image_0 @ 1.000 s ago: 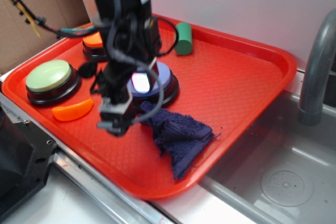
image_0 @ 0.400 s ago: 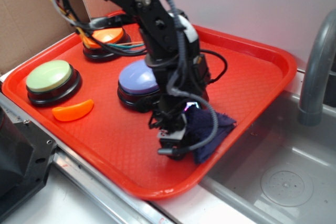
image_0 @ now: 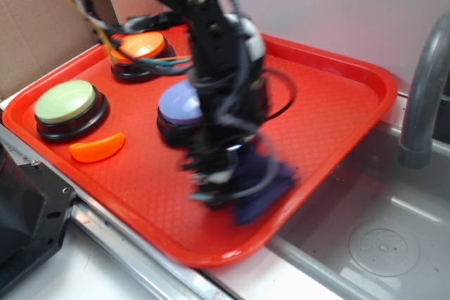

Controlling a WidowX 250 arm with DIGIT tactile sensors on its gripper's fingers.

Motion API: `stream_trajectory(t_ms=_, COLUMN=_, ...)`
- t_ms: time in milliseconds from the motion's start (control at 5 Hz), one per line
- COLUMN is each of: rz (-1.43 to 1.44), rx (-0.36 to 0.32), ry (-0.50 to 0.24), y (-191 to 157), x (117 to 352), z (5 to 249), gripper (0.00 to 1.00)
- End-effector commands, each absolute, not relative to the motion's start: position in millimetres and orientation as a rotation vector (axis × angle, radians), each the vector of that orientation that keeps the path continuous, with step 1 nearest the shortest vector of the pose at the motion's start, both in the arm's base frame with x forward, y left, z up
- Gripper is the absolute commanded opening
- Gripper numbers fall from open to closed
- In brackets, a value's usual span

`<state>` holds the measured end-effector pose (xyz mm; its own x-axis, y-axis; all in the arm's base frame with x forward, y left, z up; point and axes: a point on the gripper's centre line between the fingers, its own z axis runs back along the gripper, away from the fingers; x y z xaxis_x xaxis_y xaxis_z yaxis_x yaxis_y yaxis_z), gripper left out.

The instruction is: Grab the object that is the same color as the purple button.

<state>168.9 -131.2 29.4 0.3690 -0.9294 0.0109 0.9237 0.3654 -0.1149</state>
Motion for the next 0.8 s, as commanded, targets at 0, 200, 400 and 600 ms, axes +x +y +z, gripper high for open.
stream_trajectory(t_ms=0, rz=-0.805, rx=-0.108, ry=-0.057, y=-69, x=129, z=118, gripper=0.00)
stream_trajectory(t_ms=200, rz=-0.554, rx=-0.111, ry=-0.040, y=-47, x=124, z=147, gripper=0.00)
stream_trajectory(t_ms=400, rz=-0.369, rx=-0.106, ry=-0.063, y=-38, x=130, z=164, gripper=0.00)
stream_trajectory(t_ms=600, rz=-0.329, rx=-0.117, ry=-0.075, y=-40, x=139, z=171, gripper=0.00)
